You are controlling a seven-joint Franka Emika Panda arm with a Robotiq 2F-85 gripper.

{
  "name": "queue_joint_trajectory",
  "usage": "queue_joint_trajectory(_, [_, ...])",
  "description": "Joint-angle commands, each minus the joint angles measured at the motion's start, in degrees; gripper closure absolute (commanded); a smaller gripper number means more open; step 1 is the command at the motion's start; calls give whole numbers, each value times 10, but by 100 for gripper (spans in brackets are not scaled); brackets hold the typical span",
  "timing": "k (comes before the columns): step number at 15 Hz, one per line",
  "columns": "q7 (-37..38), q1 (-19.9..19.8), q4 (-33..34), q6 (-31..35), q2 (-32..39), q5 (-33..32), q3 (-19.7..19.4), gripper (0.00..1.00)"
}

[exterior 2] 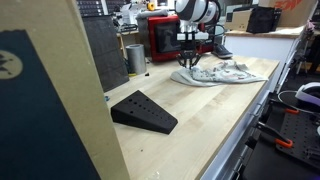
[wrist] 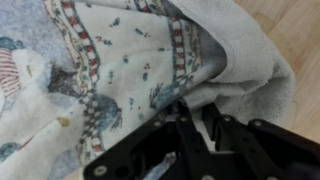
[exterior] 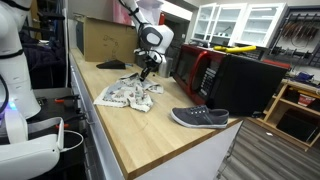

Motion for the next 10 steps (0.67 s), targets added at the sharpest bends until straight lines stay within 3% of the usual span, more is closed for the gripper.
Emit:
queue_joint_trajectory(1, [7, -3, 10, -31, -8, 21, 2, 100])
queue_joint_trajectory(5, [-8, -3, -12, -25, -42, 38, 6, 100])
queue_joint_trajectory(10, [-42, 14, -82, 43, -143, 53, 26, 100])
